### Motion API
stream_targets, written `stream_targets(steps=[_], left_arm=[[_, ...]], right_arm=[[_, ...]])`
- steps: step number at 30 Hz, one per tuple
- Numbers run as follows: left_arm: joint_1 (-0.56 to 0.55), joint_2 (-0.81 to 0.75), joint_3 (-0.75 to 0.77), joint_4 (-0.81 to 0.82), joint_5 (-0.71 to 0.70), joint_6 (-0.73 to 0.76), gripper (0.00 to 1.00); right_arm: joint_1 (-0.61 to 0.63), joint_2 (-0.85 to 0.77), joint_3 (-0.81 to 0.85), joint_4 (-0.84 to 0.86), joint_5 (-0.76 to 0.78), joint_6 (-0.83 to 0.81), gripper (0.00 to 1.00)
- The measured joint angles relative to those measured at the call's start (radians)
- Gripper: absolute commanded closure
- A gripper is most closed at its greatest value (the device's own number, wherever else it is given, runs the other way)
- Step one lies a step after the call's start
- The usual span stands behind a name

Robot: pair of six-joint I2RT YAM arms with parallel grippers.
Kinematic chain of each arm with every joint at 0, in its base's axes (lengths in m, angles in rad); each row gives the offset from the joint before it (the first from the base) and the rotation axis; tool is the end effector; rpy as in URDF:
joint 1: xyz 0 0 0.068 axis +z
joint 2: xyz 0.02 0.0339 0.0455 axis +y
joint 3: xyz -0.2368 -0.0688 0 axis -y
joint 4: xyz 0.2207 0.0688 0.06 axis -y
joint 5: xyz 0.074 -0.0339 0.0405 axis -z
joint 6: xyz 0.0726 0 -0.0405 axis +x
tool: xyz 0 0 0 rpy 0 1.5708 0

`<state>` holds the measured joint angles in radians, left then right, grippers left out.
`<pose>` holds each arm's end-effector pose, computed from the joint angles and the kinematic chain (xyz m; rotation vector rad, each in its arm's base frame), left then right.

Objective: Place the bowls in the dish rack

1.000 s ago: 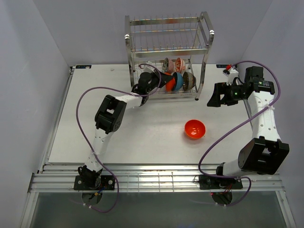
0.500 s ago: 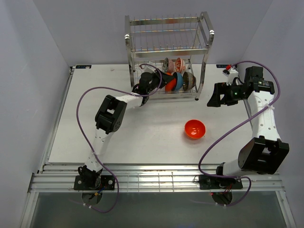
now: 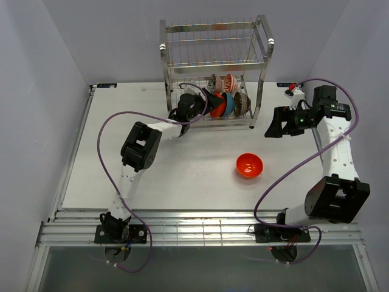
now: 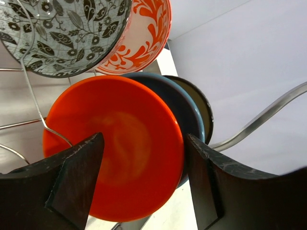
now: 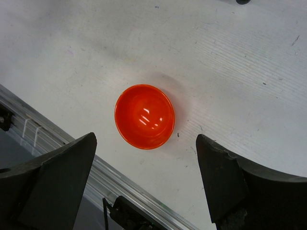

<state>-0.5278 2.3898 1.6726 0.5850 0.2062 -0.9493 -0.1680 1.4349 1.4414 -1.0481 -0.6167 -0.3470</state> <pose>0.4612 -0.2861 0.1563 -0.2249 1.8590 -1.2422 0.2786 -0.0047 0.2945 -0.4248 2.3941 0.5790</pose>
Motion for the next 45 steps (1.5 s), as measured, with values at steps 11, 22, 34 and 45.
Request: stream_targets(steps=[11,22,34,45], left_arm=[[-0.003,-0.109,-0.097,-0.010,0.000,0.070,0.17],[-0.007,-0.245,-0.182,-0.042,-0.005,0.163,0.13],[-0.020,-0.422,-0.343,-0.134,0.027,0.189,0.13],[-0.071,-0.648,-0.534,-0.212,0.109,0.175,0.13]], right_arm=[[0.000,-0.013,-0.039,0.000,-0.008,-0.005,0.10],[0.000,-0.017,-0.040,0.000,0.000,-0.014,0.10],[0.000,-0.020,-0.040,-0.034,0.035,-0.080,0.10],[0.029,-0.020,-0.129,-0.054,0.153,-0.152,0.06]])
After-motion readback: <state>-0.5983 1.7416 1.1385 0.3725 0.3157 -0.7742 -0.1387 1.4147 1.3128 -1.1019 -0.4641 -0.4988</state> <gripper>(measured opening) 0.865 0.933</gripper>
